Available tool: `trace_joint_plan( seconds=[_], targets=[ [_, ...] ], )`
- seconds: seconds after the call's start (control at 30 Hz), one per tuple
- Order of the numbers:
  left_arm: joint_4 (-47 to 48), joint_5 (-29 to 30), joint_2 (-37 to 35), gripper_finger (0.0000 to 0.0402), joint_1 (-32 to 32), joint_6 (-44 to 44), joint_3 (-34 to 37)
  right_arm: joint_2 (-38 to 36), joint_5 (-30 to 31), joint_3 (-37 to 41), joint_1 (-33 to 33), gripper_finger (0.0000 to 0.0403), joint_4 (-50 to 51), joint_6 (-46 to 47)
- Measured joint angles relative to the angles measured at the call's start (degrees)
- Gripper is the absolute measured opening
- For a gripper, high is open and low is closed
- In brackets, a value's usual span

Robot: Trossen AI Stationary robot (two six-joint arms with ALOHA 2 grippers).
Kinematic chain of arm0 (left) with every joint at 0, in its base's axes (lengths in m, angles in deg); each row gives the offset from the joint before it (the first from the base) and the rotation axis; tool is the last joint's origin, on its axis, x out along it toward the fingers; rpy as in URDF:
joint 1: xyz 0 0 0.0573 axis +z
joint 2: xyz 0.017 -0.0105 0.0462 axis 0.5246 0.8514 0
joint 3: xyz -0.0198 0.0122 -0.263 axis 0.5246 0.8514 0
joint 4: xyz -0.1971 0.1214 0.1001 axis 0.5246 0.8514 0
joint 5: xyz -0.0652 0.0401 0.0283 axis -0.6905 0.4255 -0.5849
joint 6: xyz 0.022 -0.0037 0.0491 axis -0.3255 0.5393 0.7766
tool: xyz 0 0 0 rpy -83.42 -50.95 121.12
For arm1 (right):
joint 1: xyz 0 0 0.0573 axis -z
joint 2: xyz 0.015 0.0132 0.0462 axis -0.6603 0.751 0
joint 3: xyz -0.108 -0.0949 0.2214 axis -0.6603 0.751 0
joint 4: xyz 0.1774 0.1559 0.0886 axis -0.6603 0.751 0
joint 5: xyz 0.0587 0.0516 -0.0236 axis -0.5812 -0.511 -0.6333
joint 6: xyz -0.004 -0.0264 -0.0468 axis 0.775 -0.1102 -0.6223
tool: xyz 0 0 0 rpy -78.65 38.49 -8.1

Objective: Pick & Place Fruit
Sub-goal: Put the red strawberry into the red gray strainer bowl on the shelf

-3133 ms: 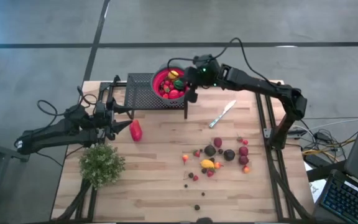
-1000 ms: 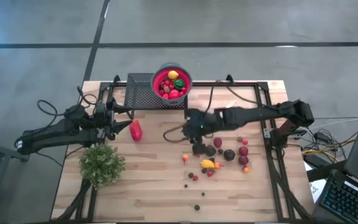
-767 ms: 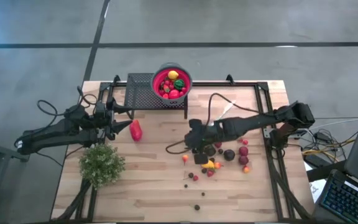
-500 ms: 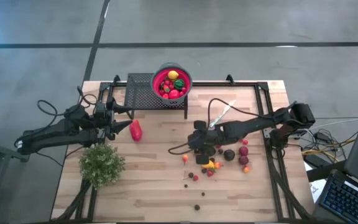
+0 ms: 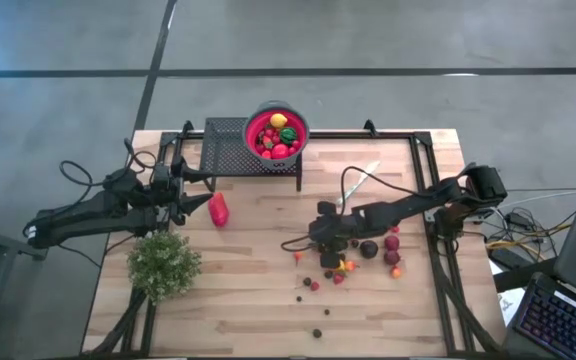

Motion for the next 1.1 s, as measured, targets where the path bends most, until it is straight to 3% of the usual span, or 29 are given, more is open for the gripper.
trace_joint_plan(
  seconds=[0.43, 0.87, 1.1],
  targets=[
    [0.0, 0.0, 0.0, 0.0312, 0.0, 0.0, 0.0, 0.1, -0.2, 5.7, 0.0, 0.0134, -7.5, 1.4],
    [0.1, 0.0, 0.0, 0.0312, 0.0, 0.0, 0.0, 6.1, 0.7, 3.1, 0.1, 0.0161, -8.3, 1.1],
    [0.2, 0.0, 0.0, 0.0312, 0.0, 0.0, 0.0, 6.1, 1.4, 2.4, 0.3, 0.0133, -8.2, 0.8]
  ],
)
